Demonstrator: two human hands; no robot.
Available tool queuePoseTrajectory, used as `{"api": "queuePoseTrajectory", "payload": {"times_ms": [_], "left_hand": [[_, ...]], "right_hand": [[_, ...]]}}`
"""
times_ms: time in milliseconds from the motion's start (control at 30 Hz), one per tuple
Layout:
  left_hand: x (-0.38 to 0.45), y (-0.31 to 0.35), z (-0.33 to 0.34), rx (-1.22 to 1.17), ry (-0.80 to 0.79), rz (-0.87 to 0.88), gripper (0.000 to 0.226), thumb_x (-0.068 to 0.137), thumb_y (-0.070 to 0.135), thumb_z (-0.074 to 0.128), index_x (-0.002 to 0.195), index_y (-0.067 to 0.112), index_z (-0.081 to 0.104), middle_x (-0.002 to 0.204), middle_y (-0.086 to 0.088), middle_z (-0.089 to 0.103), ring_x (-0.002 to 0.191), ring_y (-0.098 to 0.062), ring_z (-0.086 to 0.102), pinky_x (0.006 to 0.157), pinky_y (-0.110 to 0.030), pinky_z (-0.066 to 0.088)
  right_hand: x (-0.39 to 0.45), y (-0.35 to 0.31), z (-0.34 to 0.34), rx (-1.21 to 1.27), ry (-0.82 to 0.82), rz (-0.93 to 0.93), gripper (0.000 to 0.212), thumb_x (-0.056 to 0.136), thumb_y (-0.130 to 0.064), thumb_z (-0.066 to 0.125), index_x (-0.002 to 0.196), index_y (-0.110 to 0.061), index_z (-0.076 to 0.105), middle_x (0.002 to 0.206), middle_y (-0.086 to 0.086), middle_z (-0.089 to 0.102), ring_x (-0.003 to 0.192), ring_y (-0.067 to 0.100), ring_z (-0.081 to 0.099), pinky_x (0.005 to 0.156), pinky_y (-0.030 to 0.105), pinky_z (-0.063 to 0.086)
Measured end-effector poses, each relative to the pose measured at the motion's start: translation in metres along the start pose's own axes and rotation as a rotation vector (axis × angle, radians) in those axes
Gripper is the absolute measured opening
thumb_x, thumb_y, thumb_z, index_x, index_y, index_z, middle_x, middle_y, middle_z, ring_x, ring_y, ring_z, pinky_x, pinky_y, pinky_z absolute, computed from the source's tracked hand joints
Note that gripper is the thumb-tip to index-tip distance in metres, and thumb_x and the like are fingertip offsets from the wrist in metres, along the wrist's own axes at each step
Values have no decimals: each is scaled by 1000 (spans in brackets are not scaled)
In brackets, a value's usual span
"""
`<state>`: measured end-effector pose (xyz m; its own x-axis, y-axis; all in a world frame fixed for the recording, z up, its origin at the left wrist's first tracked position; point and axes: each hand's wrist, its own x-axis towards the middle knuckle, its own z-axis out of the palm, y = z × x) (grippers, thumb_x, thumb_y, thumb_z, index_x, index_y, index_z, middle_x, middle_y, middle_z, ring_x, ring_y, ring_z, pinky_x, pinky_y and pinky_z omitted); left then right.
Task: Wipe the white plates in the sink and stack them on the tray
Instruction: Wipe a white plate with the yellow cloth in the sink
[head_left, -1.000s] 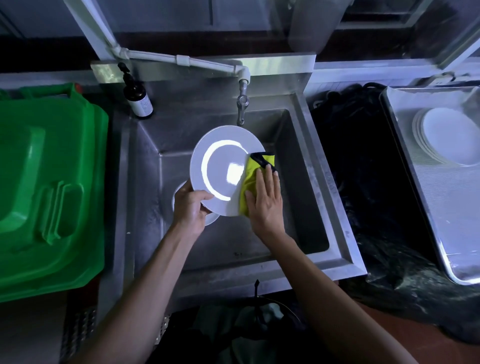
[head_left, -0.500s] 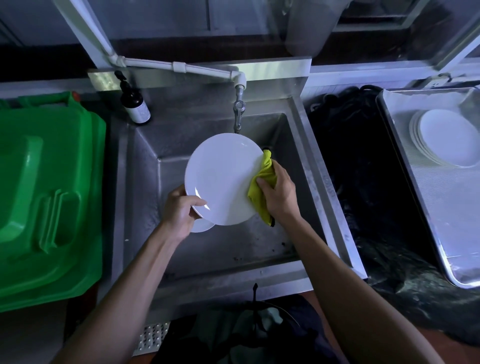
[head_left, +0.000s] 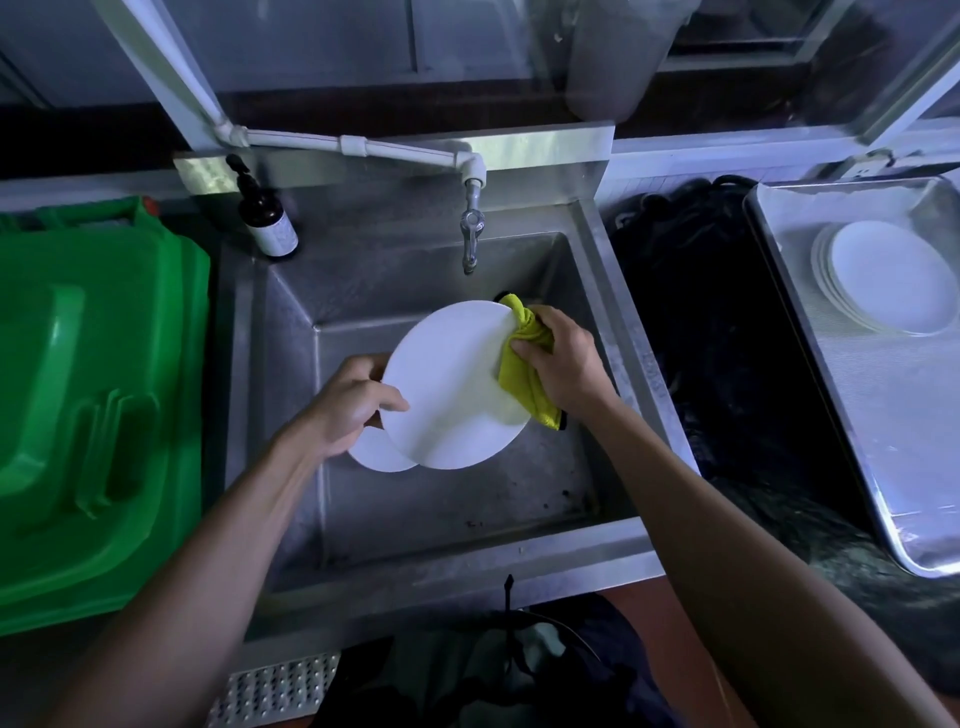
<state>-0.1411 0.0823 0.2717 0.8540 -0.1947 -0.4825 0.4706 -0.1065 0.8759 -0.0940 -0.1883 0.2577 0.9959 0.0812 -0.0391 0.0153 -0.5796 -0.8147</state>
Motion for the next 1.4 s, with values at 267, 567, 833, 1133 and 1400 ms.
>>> {"api": "queuePoseTrajectory", "payload": {"times_ms": [267, 567, 833, 1133, 1400], "left_hand": [[8, 14, 14, 200, 4, -8, 40, 57, 7, 58, 92, 17, 73, 86, -3, 71, 80, -20, 64, 65, -32, 50], [16, 16, 31, 448, 40, 92, 66, 73, -17, 55, 75, 45, 75, 71, 22, 69, 71, 2, 61, 62, -21, 46], [8, -6, 56, 283, 346, 218, 53, 82, 2, 63, 77, 53, 73, 76, 31, 70, 71, 13, 62, 58, -6, 42], [-13, -43, 82, -342, 457, -333, 17, 96, 22, 63, 109, 17, 72, 115, -9, 75, 98, -31, 74, 67, -43, 61], [8, 6, 132, -1108, 382, -229, 55, 98, 31, 35, 137, -6, 48, 122, -28, 68, 106, -48, 69, 74, -60, 60]], "right_hand": [[0, -16, -1, -169, -51, -174, 36, 87, -19, 68, 123, -20, 64, 116, -1, 64, 107, 23, 57, 90, 43, 49], [-10, -18, 7, -441, 41, -392, 27, 91, -28, 57, 116, -19, 62, 114, 1, 63, 105, 30, 56, 79, 45, 48], [-20, -7, 1, -413, 199, -353, 28, 93, -32, 54, 110, -12, 66, 105, 5, 64, 94, 31, 55, 73, 44, 44], [-14, 10, -20, -273, 289, -363, 24, 91, -19, 51, 104, -6, 67, 101, 10, 63, 90, 34, 55, 73, 49, 46], [-5, 28, -30, -167, 268, -437, 25, 90, -10, 52, 110, -7, 66, 106, 9, 62, 93, 31, 52, 76, 48, 44]]}}
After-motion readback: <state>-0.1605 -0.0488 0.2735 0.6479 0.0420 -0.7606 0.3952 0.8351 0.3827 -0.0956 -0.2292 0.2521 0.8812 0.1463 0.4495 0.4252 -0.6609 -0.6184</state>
